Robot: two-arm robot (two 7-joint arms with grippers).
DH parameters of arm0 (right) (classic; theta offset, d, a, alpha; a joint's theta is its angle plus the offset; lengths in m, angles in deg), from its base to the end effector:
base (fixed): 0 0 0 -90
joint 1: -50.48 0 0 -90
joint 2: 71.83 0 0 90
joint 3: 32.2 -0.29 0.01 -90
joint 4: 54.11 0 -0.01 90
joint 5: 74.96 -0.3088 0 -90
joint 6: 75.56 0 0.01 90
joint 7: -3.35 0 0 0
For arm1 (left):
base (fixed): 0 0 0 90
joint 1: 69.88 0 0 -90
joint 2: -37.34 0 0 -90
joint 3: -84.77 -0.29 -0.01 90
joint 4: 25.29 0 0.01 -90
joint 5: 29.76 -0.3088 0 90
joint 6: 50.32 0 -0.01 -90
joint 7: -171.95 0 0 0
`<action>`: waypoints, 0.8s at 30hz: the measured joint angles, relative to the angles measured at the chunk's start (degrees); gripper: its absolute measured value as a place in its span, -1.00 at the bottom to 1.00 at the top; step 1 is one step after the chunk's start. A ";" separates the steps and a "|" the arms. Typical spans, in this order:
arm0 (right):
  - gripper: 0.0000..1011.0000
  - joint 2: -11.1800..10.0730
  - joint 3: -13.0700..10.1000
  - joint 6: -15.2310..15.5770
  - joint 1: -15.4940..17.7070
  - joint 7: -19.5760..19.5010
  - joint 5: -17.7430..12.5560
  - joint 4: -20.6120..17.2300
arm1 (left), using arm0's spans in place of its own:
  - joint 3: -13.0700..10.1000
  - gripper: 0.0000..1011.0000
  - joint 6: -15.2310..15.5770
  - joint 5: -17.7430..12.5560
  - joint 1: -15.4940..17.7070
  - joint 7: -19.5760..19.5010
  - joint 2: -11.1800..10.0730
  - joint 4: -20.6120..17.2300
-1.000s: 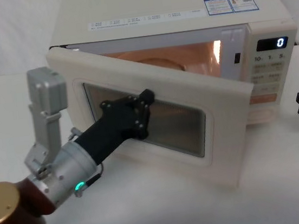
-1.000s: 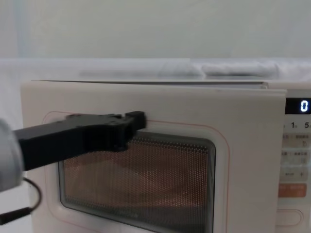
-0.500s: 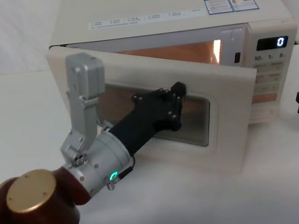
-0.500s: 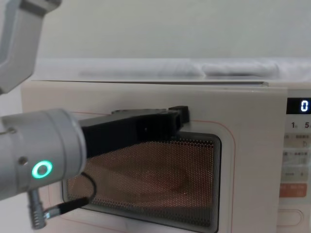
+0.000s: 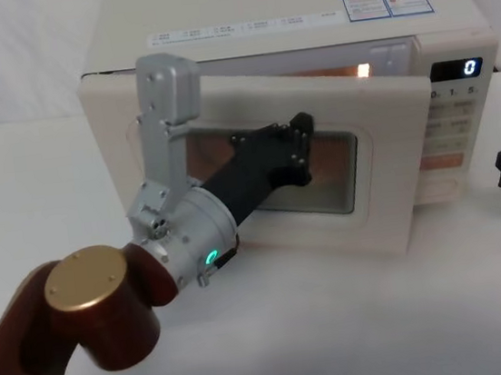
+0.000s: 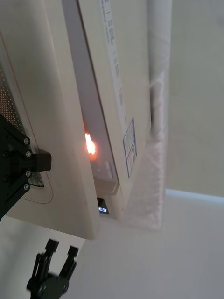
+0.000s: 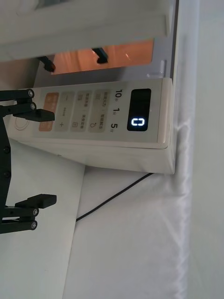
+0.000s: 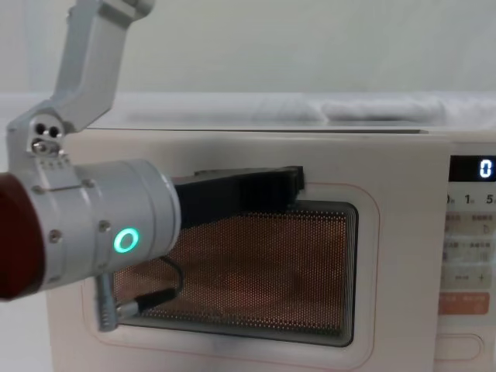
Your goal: Press the button to open the microwave door with one hand; close the microwave door with the other hand.
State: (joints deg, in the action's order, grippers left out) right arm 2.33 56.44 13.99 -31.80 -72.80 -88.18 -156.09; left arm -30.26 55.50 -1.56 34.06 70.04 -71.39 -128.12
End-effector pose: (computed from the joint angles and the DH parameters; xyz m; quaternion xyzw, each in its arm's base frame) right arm 0.2910 -0.0712 -0.2640 0.0071 -0.0462 -0.6030 0.7964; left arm 0.3472 -0.0563 -0.1852 -0.0292 0.0256 0.4062 0.9130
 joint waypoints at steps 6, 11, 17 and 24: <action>0.98 0.00 0.00 0.00 -0.01 0.00 0.00 0.00 | -1.31 -1.00 -0.30 -4.20 1.54 1.52 1.33 1.15; 0.98 0.00 0.00 0.00 0.00 0.00 0.00 0.00 | -2.15 -1.00 -0.66 -7.27 2.67 2.20 2.19 2.15; 0.98 0.00 0.00 0.00 0.00 0.00 0.00 0.00 | -2.26 -1.00 -0.76 -9.56 3.72 2.85 3.68 3.44; 0.98 0.00 0.00 0.00 0.00 0.00 0.00 0.00 | -1.62 -1.00 -0.83 -11.15 4.60 3.10 5.26 5.09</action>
State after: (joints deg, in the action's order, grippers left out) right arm 2.33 56.44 13.99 -31.80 -72.80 -88.18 -156.09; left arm -31.88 54.67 -12.71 38.67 73.14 -66.13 -123.03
